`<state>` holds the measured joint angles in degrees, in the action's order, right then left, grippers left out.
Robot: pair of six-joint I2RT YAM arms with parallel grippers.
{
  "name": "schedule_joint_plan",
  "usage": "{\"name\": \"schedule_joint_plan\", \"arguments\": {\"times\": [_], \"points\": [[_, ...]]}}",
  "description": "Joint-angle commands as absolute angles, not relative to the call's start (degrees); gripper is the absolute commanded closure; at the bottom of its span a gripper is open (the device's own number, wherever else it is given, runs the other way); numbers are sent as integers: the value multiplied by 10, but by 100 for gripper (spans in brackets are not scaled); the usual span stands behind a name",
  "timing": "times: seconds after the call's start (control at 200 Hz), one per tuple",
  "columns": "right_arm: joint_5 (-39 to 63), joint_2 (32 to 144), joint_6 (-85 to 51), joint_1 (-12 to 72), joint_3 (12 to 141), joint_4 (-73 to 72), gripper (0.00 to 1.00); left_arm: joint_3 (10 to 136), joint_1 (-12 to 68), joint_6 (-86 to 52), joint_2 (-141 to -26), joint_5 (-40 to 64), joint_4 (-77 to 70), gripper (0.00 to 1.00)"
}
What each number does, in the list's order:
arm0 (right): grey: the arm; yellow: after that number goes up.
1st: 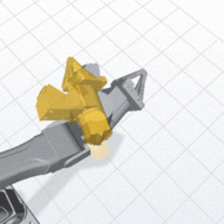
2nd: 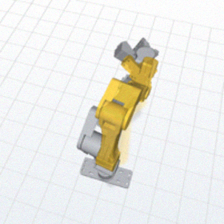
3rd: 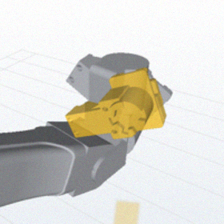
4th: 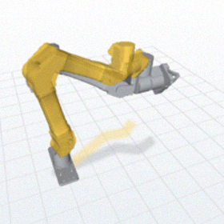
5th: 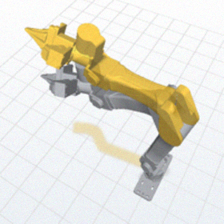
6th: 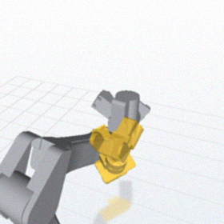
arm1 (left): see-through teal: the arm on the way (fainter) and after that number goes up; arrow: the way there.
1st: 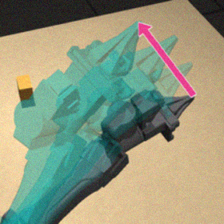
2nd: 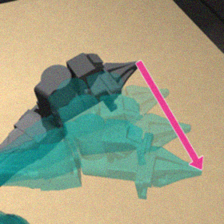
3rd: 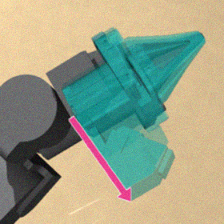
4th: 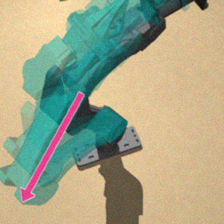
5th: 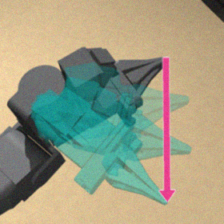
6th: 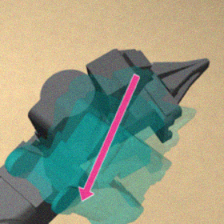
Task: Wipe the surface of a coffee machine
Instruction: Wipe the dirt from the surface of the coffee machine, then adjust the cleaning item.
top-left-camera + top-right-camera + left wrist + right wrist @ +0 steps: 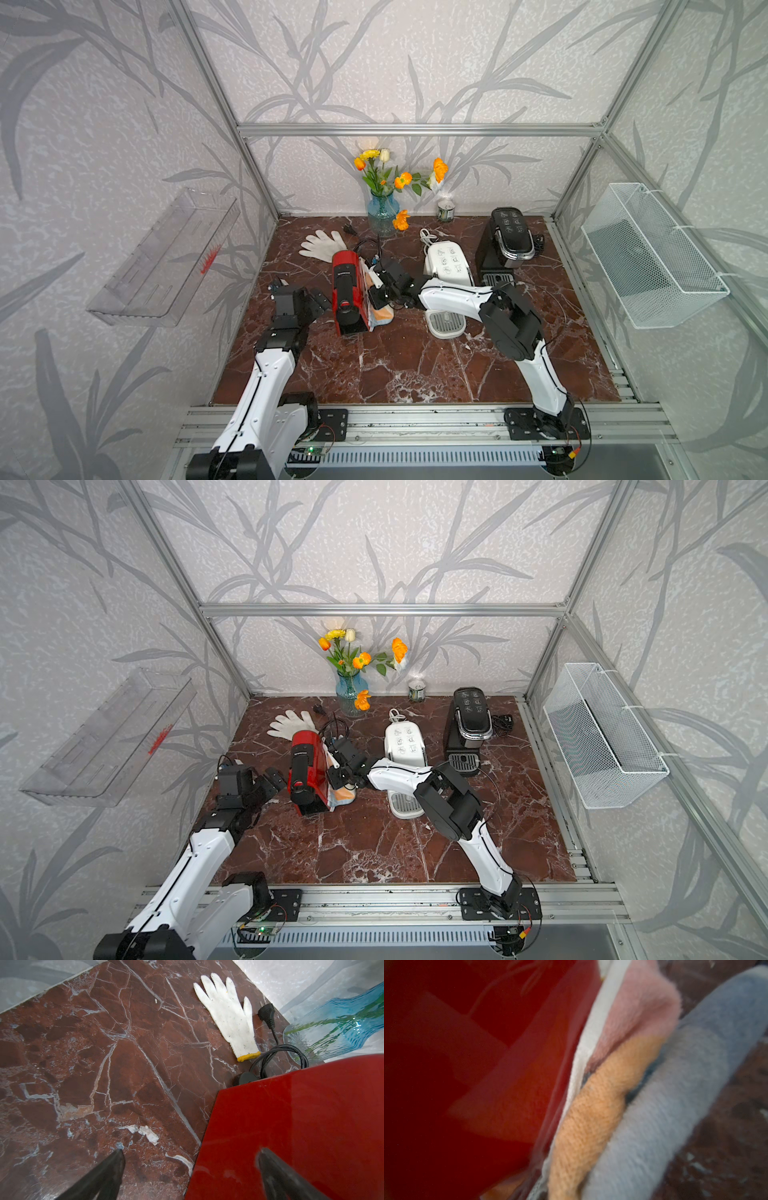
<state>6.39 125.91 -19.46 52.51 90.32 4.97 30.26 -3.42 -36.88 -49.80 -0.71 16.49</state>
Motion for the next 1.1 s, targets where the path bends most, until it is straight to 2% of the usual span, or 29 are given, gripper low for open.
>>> {"name": "schedule_joint_plan", "arguments": {"times": [0.0,0.14,0.39,0.65,0.93,1.095], "points": [[137,1215,-223,550,854,-3,95,340,-30,-359,-479,1,209,1],[154,1169,-233,554,809,-9,95,354,-31,-368,-463,20,217,1],[172,1050,-215,554,754,-7,95,402,-28,-353,-461,135,221,1],[145,951,-200,528,713,-23,95,448,-20,-406,-504,317,117,4],[148,905,-186,477,675,-58,95,472,61,-419,-556,434,14,4],[157,889,-158,473,663,-66,95,488,99,-411,-584,428,6,3]]}}
